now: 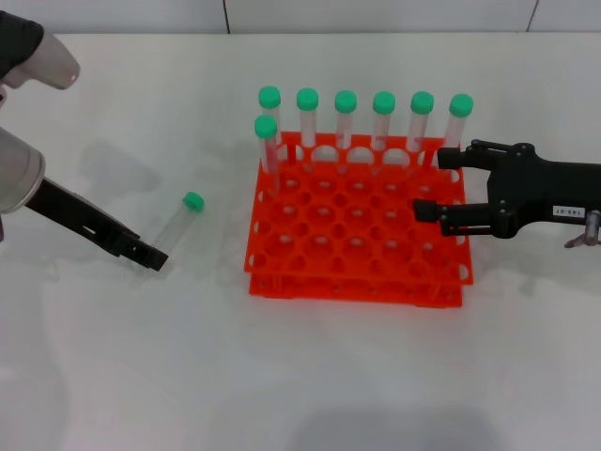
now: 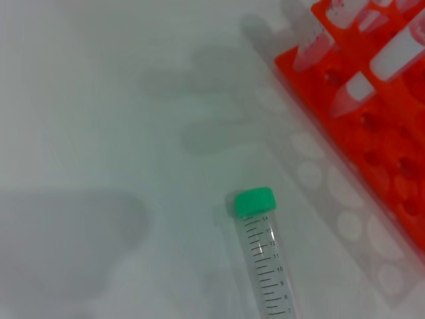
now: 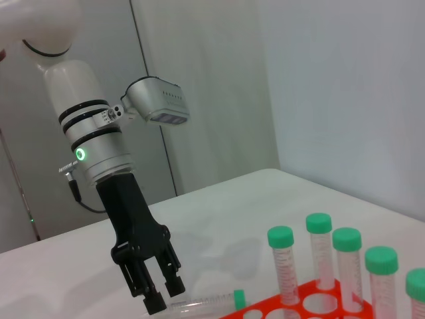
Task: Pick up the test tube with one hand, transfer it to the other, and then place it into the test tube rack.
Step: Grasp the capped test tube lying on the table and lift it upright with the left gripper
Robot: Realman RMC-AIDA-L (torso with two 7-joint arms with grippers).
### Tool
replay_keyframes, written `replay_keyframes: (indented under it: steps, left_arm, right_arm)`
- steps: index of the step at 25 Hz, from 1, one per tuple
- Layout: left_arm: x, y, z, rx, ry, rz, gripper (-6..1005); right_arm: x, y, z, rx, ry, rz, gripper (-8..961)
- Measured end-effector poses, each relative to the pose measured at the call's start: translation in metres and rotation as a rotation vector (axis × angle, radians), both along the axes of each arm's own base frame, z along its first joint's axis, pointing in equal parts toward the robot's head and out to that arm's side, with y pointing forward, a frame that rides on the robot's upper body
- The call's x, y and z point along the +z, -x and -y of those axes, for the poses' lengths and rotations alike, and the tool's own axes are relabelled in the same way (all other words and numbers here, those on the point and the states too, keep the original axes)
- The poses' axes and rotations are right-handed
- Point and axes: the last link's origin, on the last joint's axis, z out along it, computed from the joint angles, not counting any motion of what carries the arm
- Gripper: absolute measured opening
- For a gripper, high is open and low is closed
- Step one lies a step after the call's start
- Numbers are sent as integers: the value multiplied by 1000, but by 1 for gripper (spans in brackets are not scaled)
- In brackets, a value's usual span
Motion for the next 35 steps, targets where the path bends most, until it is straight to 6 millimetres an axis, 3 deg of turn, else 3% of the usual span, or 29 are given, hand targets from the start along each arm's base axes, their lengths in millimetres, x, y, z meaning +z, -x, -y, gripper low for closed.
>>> replay_keyframes:
  steps: [7,13,31,35]
  left_arm:
    - [-2,-2,0,-7,10,-8,591]
    - [-6,-1,2,-9,30,-22,501]
    - [-9,2,0,-5,23,-37,448]
    - [-10,1,0,-5,25,-38,365]
  right_arm:
    - [-1,0,0,-1,2,0,856]
    - [-1,0,0,0,1,1,855]
    - [-1,0,0,-1,1,1,853]
    - [-1,-1,0,-1,1,1,852]
